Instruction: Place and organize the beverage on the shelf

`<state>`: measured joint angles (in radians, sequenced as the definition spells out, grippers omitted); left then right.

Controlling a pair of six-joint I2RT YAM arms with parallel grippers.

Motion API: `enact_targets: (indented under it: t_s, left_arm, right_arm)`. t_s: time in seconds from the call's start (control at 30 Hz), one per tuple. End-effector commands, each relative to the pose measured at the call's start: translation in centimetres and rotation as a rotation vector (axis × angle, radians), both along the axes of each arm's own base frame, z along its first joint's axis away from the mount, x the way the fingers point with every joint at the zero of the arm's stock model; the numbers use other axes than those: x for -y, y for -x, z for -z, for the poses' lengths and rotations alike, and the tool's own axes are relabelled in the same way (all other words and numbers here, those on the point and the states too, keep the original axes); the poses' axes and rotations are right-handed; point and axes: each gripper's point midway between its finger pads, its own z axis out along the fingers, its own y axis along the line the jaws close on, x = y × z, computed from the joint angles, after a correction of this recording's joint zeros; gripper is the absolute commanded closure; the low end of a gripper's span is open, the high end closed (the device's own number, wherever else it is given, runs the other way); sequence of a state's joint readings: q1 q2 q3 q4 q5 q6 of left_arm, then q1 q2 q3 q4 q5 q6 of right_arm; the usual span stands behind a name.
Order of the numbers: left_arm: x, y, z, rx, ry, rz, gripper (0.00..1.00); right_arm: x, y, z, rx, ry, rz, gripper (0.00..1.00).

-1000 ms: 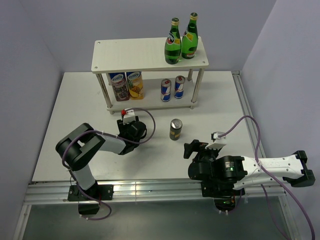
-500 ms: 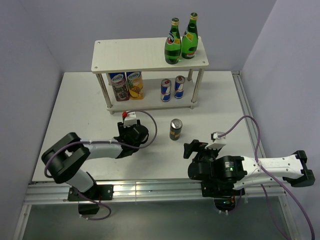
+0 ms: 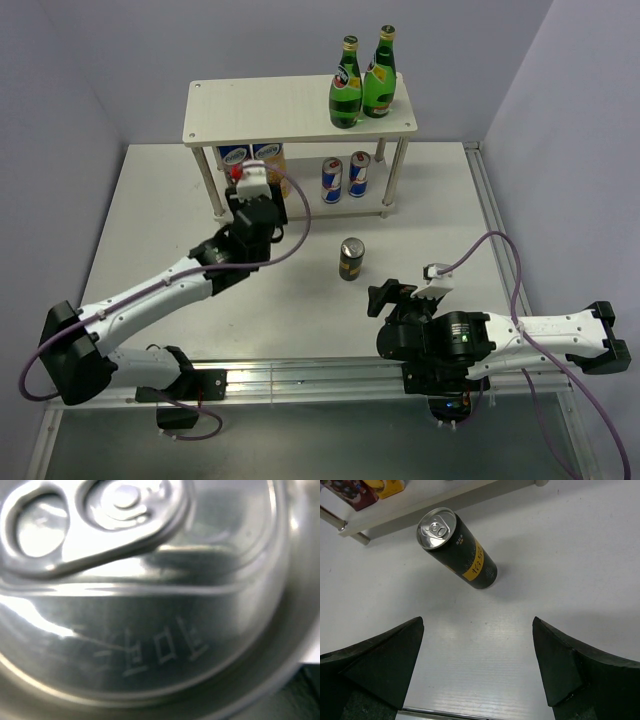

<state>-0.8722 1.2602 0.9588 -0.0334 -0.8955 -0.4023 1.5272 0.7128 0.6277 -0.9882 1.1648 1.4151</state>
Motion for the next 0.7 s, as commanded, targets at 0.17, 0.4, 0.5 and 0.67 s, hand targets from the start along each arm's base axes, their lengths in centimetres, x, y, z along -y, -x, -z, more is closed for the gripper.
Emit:
enact_targets:
  t_s: [0.17, 0.4, 0.5, 0.67]
  left_arm:
    - [-3.0, -4.2, -19.2, 0.277, 0.032, -0.016, 1.00]
    - [-4.4, -9.8, -22.2, 0.282, 0.059, -0.005, 0.99]
    - [-5.5, -12.3, -21.4, 0.253, 0.049, -0.030, 0.99]
    - [-7.2, -15.1, -19.8, 0.215, 0.050, -0.052, 0.99]
  right_arm:
    - [0.2, -0.4, -0.7, 0.041, -0.026, 0.022, 0.04]
    - [0.3, -0.3, -0.7, 0.040, -0.041, 0.018, 0.04]
    - [0.3, -0.3, -0.7, 0.039, -0.047, 0.016, 0.04]
    - [0.3, -0.3, -0.7, 0.039, -0.050, 0.017, 0.05]
